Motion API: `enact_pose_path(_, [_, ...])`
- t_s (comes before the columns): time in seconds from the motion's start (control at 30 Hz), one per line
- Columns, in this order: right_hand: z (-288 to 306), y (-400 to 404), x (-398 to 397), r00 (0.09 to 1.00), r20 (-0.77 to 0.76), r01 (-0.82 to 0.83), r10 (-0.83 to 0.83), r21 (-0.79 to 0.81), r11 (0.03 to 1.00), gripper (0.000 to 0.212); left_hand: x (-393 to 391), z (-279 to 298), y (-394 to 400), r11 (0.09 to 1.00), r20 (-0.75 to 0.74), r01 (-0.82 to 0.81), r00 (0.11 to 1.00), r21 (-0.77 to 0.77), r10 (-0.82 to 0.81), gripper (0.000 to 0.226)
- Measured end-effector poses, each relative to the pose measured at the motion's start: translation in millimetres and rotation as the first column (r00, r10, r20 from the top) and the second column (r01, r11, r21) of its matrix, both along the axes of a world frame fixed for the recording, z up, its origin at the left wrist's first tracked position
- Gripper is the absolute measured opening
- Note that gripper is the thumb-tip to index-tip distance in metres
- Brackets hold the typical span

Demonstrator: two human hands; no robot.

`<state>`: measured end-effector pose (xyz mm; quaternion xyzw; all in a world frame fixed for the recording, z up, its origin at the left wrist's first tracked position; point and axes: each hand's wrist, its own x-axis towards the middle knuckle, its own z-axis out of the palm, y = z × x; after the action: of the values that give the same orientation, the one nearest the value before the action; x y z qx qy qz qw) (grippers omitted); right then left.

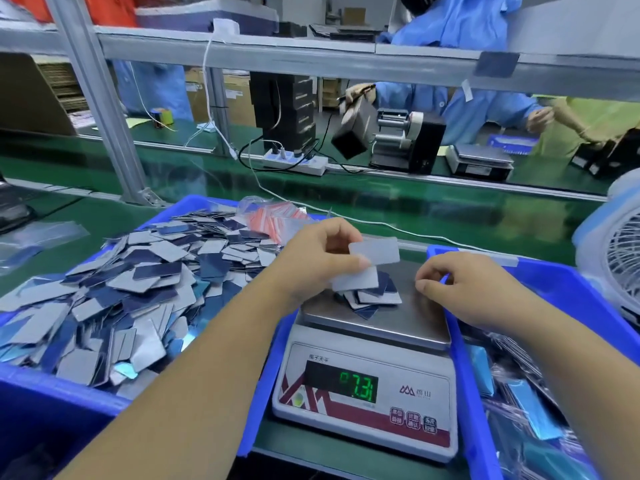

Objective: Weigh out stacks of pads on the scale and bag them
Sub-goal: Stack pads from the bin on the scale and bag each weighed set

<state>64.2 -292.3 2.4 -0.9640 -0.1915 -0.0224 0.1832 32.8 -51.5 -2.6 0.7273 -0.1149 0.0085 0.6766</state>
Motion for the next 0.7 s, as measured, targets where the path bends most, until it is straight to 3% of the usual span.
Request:
enact_pose_path(0.07, [1, 0, -1, 1.000, -0.003, 0.003, -0.003, 0.013, 1.000, 0.016, 2, 1, 10, 0.992, -0.035, -0.064, 0.998, -0.112, 0.061, 0.027])
enact_pose_path(0.27, [2, 3, -4, 1.000, 0.020, 0.003, -0.004, 0.039, 0.999, 0.017, 6, 1, 33, 0.961, -0.062, -0.219, 0.976, -0.172, 0.211, 0.034])
enact_pose_path(0.4, [5, 6, -8, 0.996, 0.086, -0.010, -0.016, 0.293, 0.956, 0.017, 5, -3, 21, 0.983, 0.018, -0.170, 0.985, -0.063, 0.172, 0.031])
enact_pose_path(0.5, [9, 13, -15, 0.996, 0.067, -0.080, 0.052, 0.533, 0.842, 0.008, 1, -6, 7, 0.998, 0.067, -0.066, 0.995, -0.021, 0.067, 0.032])
enact_pose_path(0.7, [6, 24, -24, 0.985, 0.083, -0.171, 0.154, 0.636, 0.753, 0.011, -2, -6, 0, 1.000, 0.129, 0.003, 0.992, 0.008, -0.004, 0.038])
